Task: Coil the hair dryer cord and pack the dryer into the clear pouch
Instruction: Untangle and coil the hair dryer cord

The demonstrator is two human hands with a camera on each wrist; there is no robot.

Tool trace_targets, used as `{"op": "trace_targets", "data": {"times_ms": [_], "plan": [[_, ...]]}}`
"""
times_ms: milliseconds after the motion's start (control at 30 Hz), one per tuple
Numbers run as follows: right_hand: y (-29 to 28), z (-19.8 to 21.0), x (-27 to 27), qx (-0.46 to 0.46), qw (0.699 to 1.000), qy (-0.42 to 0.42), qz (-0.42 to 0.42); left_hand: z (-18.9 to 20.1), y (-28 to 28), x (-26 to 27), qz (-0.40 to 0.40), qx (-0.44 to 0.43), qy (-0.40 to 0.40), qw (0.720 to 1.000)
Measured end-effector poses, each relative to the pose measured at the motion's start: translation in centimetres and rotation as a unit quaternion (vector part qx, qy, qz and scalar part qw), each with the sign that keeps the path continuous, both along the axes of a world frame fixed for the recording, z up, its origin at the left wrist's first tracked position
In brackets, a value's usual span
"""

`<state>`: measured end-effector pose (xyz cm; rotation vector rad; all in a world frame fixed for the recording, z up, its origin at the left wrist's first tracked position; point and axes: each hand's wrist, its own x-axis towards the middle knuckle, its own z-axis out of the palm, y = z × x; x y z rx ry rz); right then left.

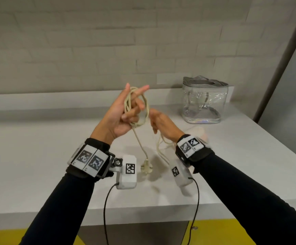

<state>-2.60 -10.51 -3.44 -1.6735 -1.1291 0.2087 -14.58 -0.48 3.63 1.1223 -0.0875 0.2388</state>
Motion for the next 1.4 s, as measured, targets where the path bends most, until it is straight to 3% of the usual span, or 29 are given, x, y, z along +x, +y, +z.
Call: {"op": "trace_targets", "data": {"times_ms": [100,200,267,333,433,533,600,666,800,933,1033,1133,1233,1300,1400], "plan": [[-0.6,-3.0,0.0,-0.166,0.985,-0.042,0.009,1.0,1.4,0.4,0.138,0.053,-0.008,0.989],[-1.3,-4.0,-1.3,-0.337,0.921,-0.193,0.041,0.7,1.8,1.1,0.199,0.110,-0.005,0.974],[-1.8,-3.4,-2.2,-0.364,0.894,-0.256,0.060,-0.1,1.6,1.6,0.211,0.164,0.009,0.964],[-2.2,-1.8,-3.0,-0.326,0.902,-0.271,0.082,-0.9,1.3,2.1,0.203,0.193,0.023,0.960],[-2.4,1.4,-3.4,-0.185,0.938,-0.282,0.081,-2.0,1.0,2.5,0.197,0.231,0.068,0.950],[-1.7,4.0,-2.0,-0.030,0.979,-0.198,0.034,-2.6,0.7,2.8,0.196,0.254,0.101,0.942],[-0.9,4.7,-0.8,0.013,0.988,-0.152,0.009,-2.7,0.4,2.9,0.187,0.286,0.101,0.934],[-0.1,4.9,-0.3,0.035,0.995,-0.089,0.012,-2.5,0.1,2.9,0.176,0.253,0.093,0.947],[1.2,4.4,-0.6,0.094,0.993,0.052,0.050,-1.9,-0.4,2.2,0.109,0.172,0.103,0.974],[2.0,4.3,-0.8,0.146,0.967,0.184,0.097,-1.8,-0.8,1.8,0.082,0.136,0.092,0.983],[2.5,4.2,-0.7,0.133,0.975,0.161,0.080,-1.7,-0.4,1.5,0.070,0.140,0.110,0.982],[2.6,4.3,-0.3,0.137,0.973,0.151,0.111,-1.4,0.6,1.1,-0.011,0.131,0.134,0.982],[2.7,4.8,-0.4,0.148,0.946,0.231,0.171,-1.2,1.0,1.1,-0.049,0.110,0.123,0.985],[2.7,5.1,-0.8,0.150,0.945,0.247,0.154,-1.3,1.0,1.4,-0.042,0.102,0.116,0.987],[3.0,5.0,-0.9,0.158,0.967,0.171,0.102,-1.5,1.3,1.7,0.017,0.136,0.125,0.983]]}}
